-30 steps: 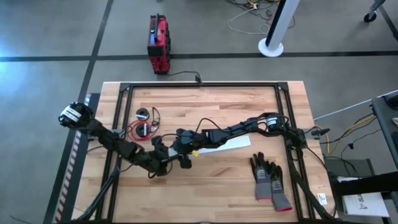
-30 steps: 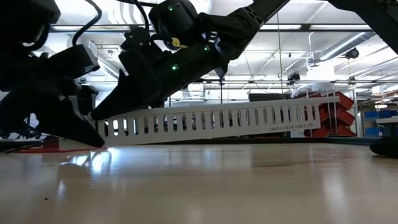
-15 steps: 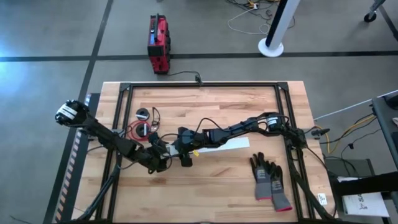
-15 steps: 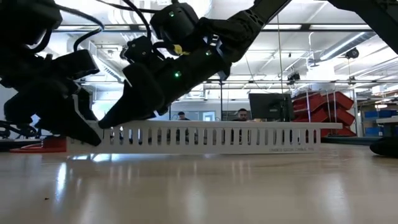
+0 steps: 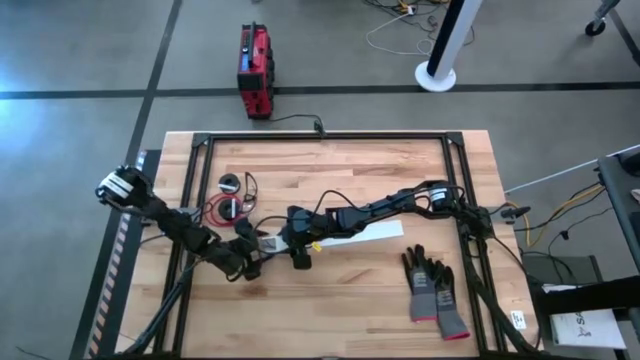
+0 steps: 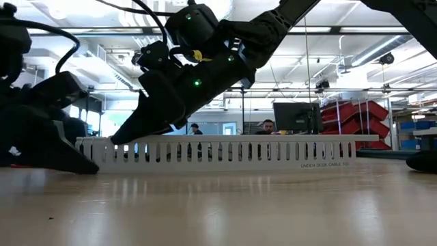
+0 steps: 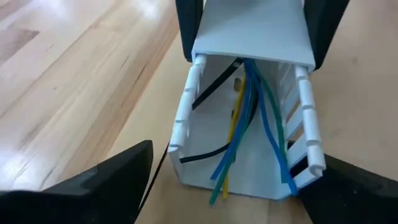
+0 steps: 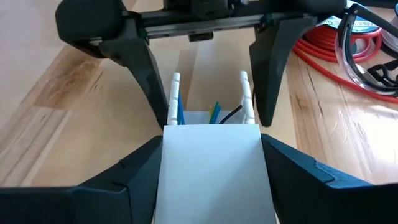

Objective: Ziptie cables
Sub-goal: Close the white cable duct lid

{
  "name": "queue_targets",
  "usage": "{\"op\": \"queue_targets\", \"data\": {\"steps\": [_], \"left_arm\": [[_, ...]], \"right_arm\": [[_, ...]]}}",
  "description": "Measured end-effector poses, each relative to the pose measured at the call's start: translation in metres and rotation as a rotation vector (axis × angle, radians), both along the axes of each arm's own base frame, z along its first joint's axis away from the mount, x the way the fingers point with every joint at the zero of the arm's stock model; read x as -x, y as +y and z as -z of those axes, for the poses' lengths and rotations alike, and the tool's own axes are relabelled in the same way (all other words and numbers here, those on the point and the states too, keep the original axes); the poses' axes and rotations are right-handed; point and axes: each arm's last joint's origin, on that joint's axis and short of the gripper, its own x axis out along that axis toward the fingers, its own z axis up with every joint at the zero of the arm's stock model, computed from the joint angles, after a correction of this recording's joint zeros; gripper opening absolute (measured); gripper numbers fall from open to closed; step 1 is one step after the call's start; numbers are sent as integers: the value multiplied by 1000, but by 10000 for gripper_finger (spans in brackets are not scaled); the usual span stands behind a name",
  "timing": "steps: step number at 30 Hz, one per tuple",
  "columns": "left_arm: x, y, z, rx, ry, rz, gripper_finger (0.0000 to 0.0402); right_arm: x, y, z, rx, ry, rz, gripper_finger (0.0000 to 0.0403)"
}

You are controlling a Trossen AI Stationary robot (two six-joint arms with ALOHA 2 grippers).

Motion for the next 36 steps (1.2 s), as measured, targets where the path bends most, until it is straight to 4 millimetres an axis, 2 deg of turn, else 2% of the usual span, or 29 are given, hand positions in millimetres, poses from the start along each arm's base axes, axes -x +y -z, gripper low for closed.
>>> {"op": "queue_targets", "data": {"steps": [3, 8, 13, 16, 23, 26, 31, 36], "left_arm": [[0, 0, 6, 2, -22, 6, 334], [-3, -2, 20, -27, 4, 9, 272], [-6, -3, 25, -60, -2, 12, 220], [-6, -3, 25, -65, 2, 18, 219], [-6, -2, 25, -57, 7, 21, 254], [-6, -2, 25, -54, 11, 24, 242], [-6, -2, 25, -50, 13, 29, 211], [-6, -2, 26, -45, 16, 27, 210]], "right_arm": [[0, 0, 0, -3, 0, 2, 227], [-1, 0, -1, -8, -28, 2, 220], [-1, 1, 0, -15, -28, 5, 226], [-1, 1, -1, -13, -36, 8, 230], [-6, 1, -5, -16, -109, 13, 221], [-7, 2, -8, -19, -134, 13, 228], [-14, 2, 5, -29, -144, -16, 224], [-14, 1, 7, -29, -122, -18, 227]]}}
